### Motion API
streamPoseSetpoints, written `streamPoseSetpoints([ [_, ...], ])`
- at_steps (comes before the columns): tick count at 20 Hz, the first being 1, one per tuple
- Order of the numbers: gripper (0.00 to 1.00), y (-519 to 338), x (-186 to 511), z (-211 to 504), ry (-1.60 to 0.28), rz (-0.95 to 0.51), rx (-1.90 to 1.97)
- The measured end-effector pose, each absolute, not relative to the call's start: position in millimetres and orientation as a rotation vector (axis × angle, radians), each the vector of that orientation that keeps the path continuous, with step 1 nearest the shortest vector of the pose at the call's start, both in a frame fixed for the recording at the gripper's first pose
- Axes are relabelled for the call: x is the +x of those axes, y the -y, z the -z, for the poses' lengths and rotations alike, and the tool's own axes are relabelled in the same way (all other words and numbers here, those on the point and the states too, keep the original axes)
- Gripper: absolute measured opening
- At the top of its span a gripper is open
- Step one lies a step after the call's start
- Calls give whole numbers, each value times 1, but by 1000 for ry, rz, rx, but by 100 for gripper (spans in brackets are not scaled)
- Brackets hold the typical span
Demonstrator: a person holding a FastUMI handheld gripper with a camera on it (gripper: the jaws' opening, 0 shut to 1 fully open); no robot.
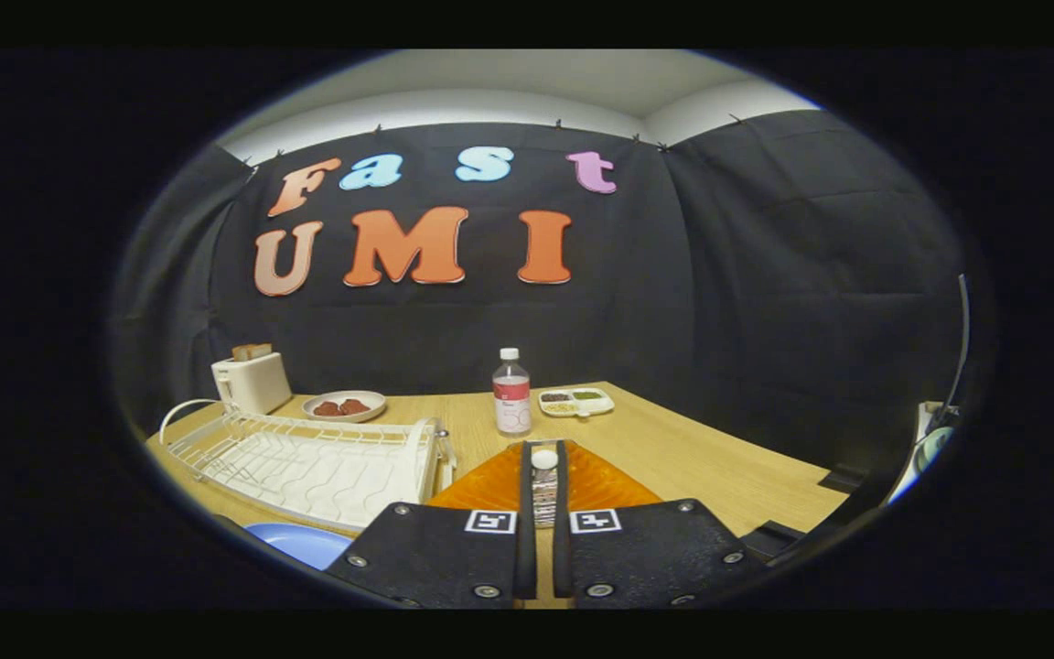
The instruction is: Take the plate from the dish rack, then take the spoon from the basket and place it into the plate.
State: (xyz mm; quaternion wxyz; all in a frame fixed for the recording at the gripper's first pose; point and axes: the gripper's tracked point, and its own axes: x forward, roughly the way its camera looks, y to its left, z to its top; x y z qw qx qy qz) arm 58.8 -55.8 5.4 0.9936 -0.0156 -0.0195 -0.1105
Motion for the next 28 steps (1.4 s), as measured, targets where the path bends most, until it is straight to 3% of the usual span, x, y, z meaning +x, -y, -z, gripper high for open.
streamPoseSetpoints([
  [12,7,6,-15,-56,157,120,-61],
  [28,7,-100,-82,-12,110,-156,-66],
])
